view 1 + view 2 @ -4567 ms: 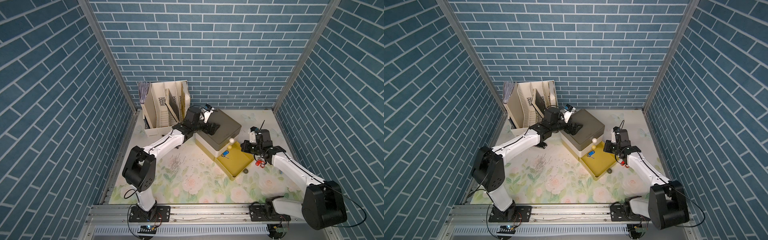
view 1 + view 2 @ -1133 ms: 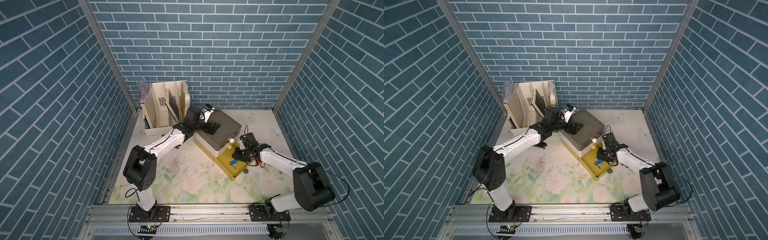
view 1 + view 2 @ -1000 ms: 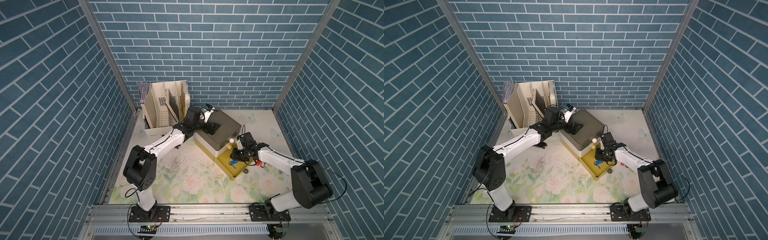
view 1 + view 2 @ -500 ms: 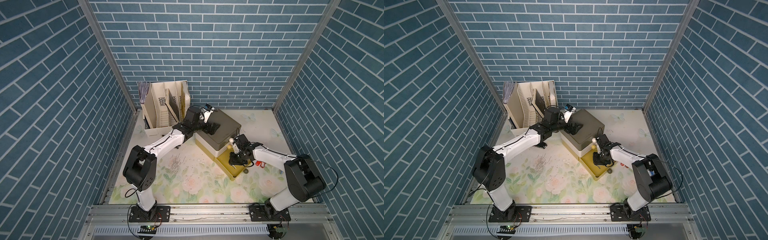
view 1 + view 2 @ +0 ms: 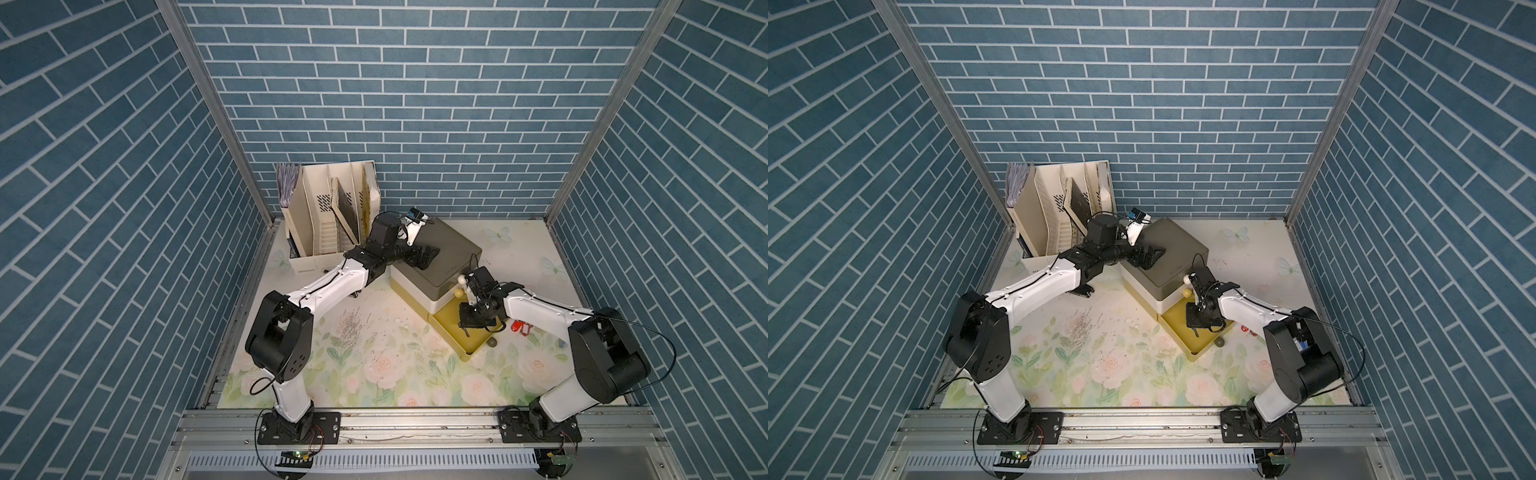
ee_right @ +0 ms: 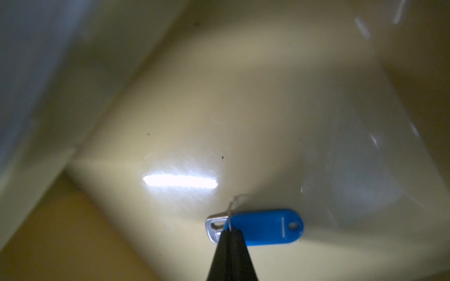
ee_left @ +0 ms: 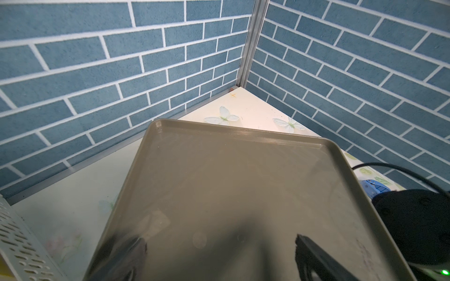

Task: Take the keys out of the drawer
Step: Pick up the key from the drawer, then place the key at the center of the board.

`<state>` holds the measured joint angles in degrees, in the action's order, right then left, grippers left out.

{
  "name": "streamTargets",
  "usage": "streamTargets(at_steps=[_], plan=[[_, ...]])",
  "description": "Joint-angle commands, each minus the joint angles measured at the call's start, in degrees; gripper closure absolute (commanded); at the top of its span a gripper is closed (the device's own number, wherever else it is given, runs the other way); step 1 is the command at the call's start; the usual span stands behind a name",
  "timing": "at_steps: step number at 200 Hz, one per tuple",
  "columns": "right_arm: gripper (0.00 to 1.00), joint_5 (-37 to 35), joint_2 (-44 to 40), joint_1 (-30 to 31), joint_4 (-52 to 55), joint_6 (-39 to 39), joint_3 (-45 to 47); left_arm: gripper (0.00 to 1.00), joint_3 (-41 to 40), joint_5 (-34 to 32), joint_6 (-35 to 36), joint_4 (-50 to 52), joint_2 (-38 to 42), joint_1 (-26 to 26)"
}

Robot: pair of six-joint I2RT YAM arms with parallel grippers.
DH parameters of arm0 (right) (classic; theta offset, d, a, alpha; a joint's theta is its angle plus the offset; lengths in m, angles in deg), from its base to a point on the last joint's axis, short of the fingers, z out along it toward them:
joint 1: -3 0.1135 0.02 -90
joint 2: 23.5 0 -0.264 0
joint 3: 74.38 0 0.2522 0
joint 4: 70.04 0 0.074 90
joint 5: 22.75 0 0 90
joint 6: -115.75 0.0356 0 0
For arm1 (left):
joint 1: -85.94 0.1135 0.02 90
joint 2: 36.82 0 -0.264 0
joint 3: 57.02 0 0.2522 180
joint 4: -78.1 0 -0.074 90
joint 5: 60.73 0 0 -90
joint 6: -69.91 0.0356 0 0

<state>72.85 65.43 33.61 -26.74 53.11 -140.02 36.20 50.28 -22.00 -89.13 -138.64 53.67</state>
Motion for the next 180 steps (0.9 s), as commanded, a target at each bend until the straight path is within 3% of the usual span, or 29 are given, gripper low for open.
streamTargets(at_steps=[1,23,56,110,180], plan=[[1.00,-4.00,-6.01,0.25,0.04,-3.18,-4.92,0.00,-4.85,-1.22,-3.18,19.60,-5.07,1.20],[1.00,-5.82,-10.79,-3.75,3.23,-2.57,-6.84,0.00,-4.37,-1.08,-3.26,19.51,-5.06,1.29],[1.00,-5.07,-15.45,-14.77,4.48,-3.90,-6.72,0.00,-3.67,-0.70,-3.62,19.28,-5.23,1.33],[1.00,-4.92,-11.97,-30.04,-4.25,-6.52,-0.26,0.00,-3.22,-0.45,-3.80,19.51,-5.31,1.30],[1.00,-1.65,-4.29,-36.05,-12.67,-8.26,6.14,0.00,-3.56,-1.13,-3.21,20.35,-4.91,1.33]])
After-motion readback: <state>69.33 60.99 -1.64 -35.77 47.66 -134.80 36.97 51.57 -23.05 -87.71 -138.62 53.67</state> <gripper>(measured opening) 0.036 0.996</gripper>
